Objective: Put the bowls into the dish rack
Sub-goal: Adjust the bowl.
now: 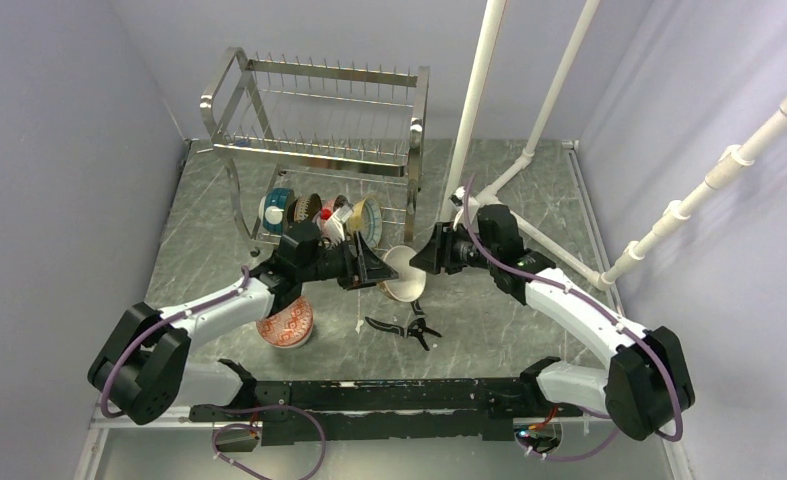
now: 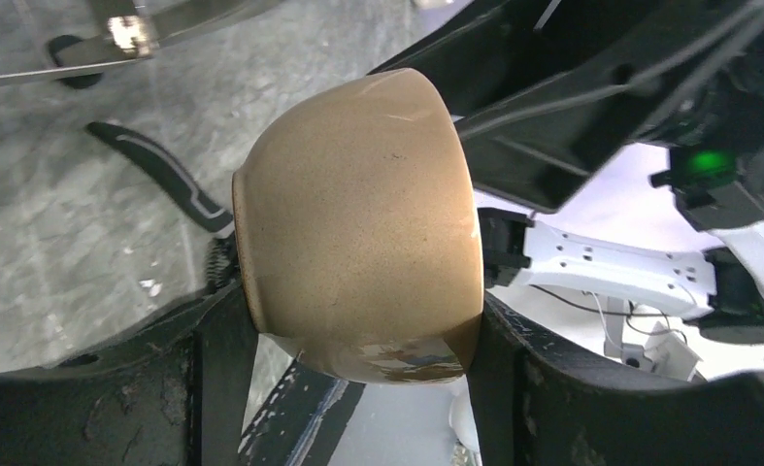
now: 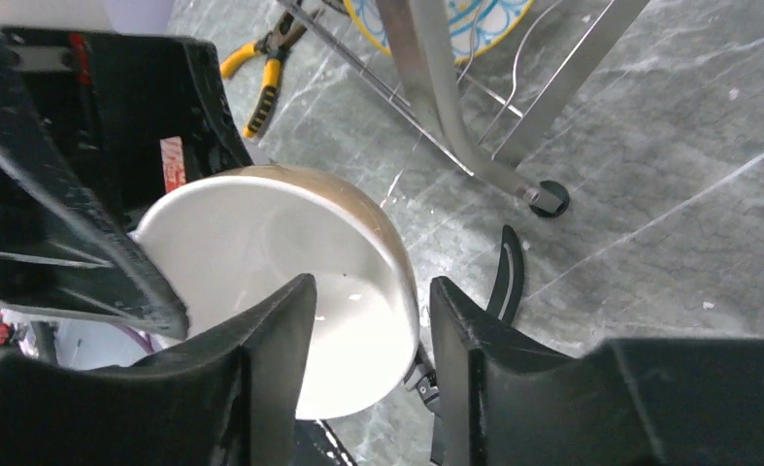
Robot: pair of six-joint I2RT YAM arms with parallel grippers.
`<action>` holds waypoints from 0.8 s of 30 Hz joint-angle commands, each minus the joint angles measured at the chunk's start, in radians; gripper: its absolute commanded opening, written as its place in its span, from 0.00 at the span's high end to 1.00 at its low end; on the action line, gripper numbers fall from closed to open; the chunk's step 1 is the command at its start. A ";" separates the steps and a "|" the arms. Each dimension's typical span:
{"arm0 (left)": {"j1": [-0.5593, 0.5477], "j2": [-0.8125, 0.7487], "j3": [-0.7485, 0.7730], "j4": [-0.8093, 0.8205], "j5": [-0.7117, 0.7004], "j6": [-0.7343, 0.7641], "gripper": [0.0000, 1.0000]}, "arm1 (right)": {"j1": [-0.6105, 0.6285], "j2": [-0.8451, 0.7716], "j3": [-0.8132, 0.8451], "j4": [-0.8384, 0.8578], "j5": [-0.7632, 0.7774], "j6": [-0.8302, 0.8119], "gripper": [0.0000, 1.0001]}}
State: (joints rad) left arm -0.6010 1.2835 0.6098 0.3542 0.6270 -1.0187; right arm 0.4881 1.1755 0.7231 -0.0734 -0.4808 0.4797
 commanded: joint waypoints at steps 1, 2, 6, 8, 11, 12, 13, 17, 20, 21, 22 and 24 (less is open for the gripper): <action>0.023 -0.054 0.044 -0.039 -0.045 0.075 0.57 | -0.035 -0.037 0.026 0.105 -0.029 0.029 0.44; 0.029 -0.055 0.051 -0.054 -0.052 0.088 0.57 | -0.044 -0.043 0.019 0.111 -0.036 0.035 0.41; 0.063 -0.065 0.094 -0.140 -0.090 0.159 0.60 | -0.065 -0.068 0.003 0.109 -0.029 0.041 0.30; 0.082 -0.074 0.127 -0.186 -0.109 0.199 0.62 | -0.071 -0.080 0.001 0.099 -0.020 0.038 0.27; 0.111 -0.099 0.179 -0.246 -0.147 0.256 0.63 | -0.077 -0.097 -0.006 0.089 -0.015 0.036 0.26; 0.118 -0.107 0.194 -0.258 -0.160 0.272 0.64 | -0.078 -0.103 -0.009 0.089 -0.013 0.037 0.26; 0.122 -0.114 0.209 -0.272 -0.176 0.291 0.64 | -0.081 -0.106 -0.013 0.089 -0.011 0.038 0.26; 0.127 -0.120 0.264 -0.318 -0.252 0.360 0.67 | -0.087 -0.112 -0.026 0.088 -0.012 0.040 0.25; 0.127 -0.110 0.281 -0.294 -0.294 0.396 0.69 | -0.090 -0.114 -0.031 0.087 -0.012 0.040 0.23; 0.127 -0.101 0.284 -0.280 -0.298 0.407 0.69 | -0.091 -0.114 -0.034 0.088 -0.012 0.041 0.23; 0.127 -0.094 0.284 -0.259 -0.298 0.415 0.70 | -0.093 -0.115 -0.037 0.089 -0.013 0.042 0.23; 0.127 -0.077 0.275 -0.199 -0.298 0.424 0.71 | -0.095 -0.116 -0.040 0.091 -0.013 0.043 0.22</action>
State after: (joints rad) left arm -0.4755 1.2045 0.8295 -0.0090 0.3588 -0.6598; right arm 0.4011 1.0824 0.6918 -0.0246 -0.4984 0.5167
